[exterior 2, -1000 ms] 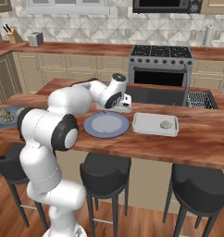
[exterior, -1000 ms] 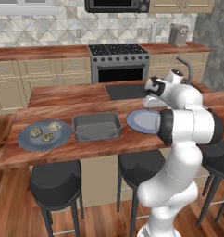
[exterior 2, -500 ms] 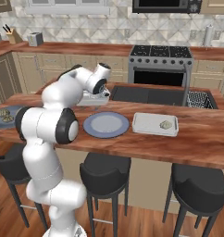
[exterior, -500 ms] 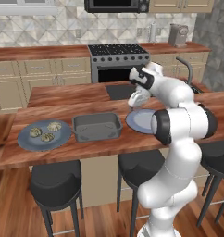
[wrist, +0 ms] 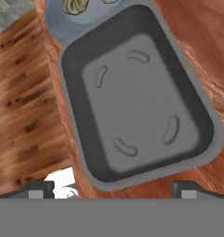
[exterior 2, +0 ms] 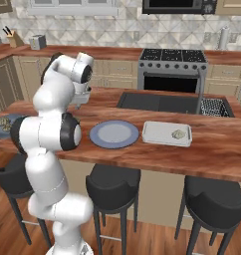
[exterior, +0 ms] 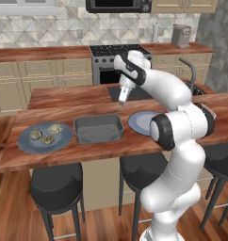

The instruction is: Place two dumplings into each of the tupperware containers and then place the containers in the fridge.

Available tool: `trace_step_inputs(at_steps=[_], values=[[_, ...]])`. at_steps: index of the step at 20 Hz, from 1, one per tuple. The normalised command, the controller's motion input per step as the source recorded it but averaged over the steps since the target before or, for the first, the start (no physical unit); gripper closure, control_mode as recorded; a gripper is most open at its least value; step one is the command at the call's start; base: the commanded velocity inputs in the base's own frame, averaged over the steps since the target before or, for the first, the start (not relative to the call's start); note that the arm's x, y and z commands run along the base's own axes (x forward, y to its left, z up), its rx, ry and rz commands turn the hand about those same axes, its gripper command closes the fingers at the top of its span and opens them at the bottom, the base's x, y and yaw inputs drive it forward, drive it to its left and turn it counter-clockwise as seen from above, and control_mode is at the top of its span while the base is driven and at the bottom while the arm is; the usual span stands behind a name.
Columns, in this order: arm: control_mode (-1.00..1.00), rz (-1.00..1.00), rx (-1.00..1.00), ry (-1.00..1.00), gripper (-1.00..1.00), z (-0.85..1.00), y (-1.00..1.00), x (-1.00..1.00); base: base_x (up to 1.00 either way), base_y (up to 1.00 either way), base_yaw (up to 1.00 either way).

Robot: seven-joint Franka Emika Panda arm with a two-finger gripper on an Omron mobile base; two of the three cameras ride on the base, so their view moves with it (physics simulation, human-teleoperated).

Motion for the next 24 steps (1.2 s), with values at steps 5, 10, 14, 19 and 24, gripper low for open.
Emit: trace_step_inputs(at_steps=[5,10,14,19,24], values=[[-1.00,0.15,0.00,-0.35,-1.00,0.21,0.93,-0.90,0.00,0.00,0.00],[-1.00,-0.02,-0.05,-0.58,-1.00,0.14,0.89,-0.02,0.00,0.00,0.00],[-1.00,-0.04,-0.05,-0.14,-1.00,0.00,0.88,0.43,0.00,0.00,0.00],[-1.00,-0.06,-0.08,-0.01,-1.00,0.00,0.82,0.59,0.00,0.00,0.00],[-1.00,-0.09,-0.15,0.15,-1.00,-0.14,0.83,0.49,0.00,0.00,0.00]])
